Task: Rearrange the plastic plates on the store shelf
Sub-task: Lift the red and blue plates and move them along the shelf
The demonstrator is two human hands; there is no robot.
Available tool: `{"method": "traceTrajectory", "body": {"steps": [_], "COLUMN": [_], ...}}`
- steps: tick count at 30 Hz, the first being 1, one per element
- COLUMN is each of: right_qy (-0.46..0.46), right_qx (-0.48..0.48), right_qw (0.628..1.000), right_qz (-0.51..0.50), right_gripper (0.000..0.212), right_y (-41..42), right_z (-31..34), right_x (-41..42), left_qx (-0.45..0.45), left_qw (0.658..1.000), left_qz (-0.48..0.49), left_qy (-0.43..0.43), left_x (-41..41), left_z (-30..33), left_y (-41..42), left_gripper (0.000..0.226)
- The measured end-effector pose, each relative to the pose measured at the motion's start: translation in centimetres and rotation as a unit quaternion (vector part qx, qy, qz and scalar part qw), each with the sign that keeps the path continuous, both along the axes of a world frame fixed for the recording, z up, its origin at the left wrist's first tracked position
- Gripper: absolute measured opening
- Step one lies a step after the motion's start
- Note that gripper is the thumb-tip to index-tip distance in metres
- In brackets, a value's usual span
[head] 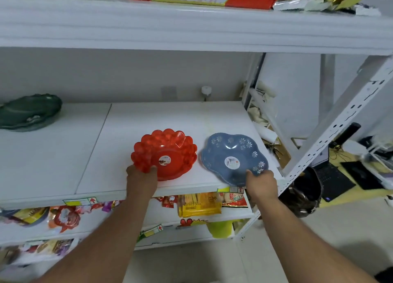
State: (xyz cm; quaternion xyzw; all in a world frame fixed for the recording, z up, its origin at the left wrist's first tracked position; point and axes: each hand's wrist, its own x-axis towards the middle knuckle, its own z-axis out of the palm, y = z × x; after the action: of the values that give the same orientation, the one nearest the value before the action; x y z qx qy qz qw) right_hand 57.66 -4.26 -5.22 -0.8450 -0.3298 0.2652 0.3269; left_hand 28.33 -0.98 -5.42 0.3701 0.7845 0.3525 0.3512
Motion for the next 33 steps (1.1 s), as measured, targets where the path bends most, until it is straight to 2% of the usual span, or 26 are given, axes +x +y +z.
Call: {"method": "traceTrajectory", "body": {"steps": [2,4,6,8,10,11,14,23,28,33], "right_qy": [0.073,0.108,0.128,0.171,0.242,0.260,0.277,0.265,0.288,0.283], "right_qx": [-0.016,-0.027,-0.050,-0.052,-0.042,-0.036,-0.021,0.035,0.007,-0.018], "right_qw": [0.995,0.988,0.982,0.974,0.962,0.958,0.957,0.963,0.948,0.930], "right_qz": [-0.062,-0.109,-0.133,-0.135,-0.123,-0.116,-0.088,0.042,0.135,0.236], "right_gripper": [0.053,0.054,0.049,0.034,0.009,0.004,0.004,0.016,0.007,0.013], "right_y": [0.7,1.3,1.7,2.0,2.1,2.1,2.4,3.4,3.6,2.0], "right_z": [-0.2,-0.3,-0.4,-0.8,-0.8,-0.8,-0.8,2.4,3.0,3.4], "right_x": [-0.1,-0.1,0.2,0.6,0.9,1.1,1.6,1.4,-1.2,-6.4], "left_qx": [-0.007,-0.025,-0.054,-0.068,-0.063,-0.058,-0.035,0.037,0.095,0.139], "left_qw": [0.993,0.977,0.962,0.947,0.934,0.929,0.923,0.925,0.891,0.857], "left_qz": [0.058,0.111,0.128,0.121,0.115,0.119,0.135,0.218,0.310,0.391], "left_qy": [-0.107,-0.182,-0.237,-0.289,-0.331,-0.347,-0.358,-0.308,-0.318,-0.304], "left_x": [0.2,0.1,0.1,0.2,0.5,0.7,1.3,0.5,-1.2,-4.6], "left_z": [-0.1,-0.3,-0.7,-1.1,-1.2,-1.2,-0.5,2.5,4.3,5.0], "left_y": [0.2,0.4,0.6,0.6,0.5,0.6,0.4,-4.3,-9.0,-14.0], "left_gripper": [0.067,0.068,0.053,0.035,0.027,0.025,0.015,0.011,0.013,0.013]}}
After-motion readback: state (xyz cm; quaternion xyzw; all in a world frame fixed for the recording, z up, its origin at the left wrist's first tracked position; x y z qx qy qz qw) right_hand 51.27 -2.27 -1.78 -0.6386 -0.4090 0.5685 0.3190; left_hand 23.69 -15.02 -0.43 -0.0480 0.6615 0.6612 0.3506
